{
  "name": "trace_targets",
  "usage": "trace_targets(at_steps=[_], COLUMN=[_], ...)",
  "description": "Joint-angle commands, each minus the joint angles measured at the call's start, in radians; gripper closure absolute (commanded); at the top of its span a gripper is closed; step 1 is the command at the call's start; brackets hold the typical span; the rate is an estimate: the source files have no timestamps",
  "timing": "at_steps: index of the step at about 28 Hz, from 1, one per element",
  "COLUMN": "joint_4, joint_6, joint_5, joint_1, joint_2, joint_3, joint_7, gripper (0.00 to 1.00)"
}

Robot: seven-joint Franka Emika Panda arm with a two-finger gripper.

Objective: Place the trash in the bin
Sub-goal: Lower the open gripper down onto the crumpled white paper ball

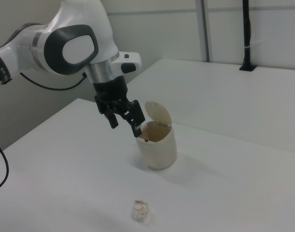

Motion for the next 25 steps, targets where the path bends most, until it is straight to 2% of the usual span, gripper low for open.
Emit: trace_targets(at_steps=[1,6,11,13,17,25], joint_4=[0.000,-0.006,-0.061,-0.104,-0.161,-0.339], joint_6=[-0.024,-0.024,-0.021,-0.013,0.005,0.191], joint_5=[0.037,0.038,0.038,0.036,0.028,0.024], joint_1=[0.000,-0.002,0.000,0.001,0.007,0.030], joint_2=[-0.002,0.026,0.029,0.032,0.047,0.070], joint_3=[-0.005,-0.005,-0.004,-0.002,0.001,0.005], joint_7=[0.031,0.005,-0.140,-0.200,-0.214,-0.210], gripper=[0.00,0.00,0.00,0.00,0.00,0.00])
